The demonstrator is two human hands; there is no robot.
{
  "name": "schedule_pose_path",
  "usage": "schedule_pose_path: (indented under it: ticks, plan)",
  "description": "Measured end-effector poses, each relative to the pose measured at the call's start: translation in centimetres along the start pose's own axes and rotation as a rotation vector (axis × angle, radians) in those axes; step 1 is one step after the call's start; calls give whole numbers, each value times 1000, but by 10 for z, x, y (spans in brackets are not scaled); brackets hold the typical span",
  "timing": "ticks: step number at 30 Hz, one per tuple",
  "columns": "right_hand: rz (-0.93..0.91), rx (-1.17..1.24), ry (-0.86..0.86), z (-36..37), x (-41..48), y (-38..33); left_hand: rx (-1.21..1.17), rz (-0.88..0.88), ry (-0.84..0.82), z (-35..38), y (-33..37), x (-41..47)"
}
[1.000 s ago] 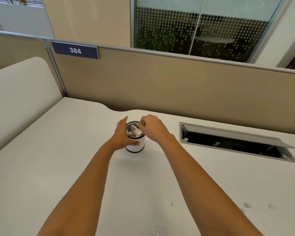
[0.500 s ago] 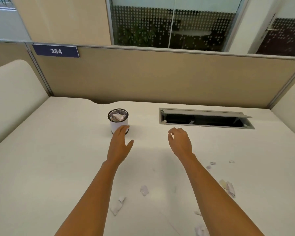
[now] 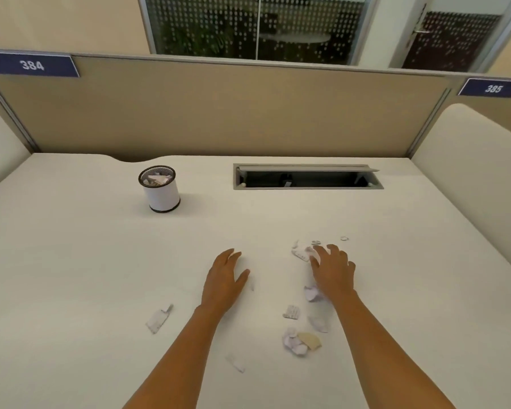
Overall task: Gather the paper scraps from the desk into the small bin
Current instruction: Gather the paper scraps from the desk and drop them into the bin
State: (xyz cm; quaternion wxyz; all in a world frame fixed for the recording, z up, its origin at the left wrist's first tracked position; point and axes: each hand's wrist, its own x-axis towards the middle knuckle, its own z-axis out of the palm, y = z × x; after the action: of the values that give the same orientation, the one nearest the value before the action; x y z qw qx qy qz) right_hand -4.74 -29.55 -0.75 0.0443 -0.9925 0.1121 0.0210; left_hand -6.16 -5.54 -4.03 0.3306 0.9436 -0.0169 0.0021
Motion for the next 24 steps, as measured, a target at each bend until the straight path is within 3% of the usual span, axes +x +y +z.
schedule_pose_path:
  ticks: [7, 12, 19, 24]
  plan:
    - [-155, 44, -50, 8, -20, 37, -51, 340, -413, 34, 60, -47]
    - [-371, 196, -100, 11, -34, 47, 11, 540, -498, 38, 66, -61]
    - [-569, 247, -179, 12, -46, 51, 15, 416, -440, 32, 64, -58]
    - [-601, 226, -107, 12, -44, 51, -2, 337, -361, 29, 72, -53]
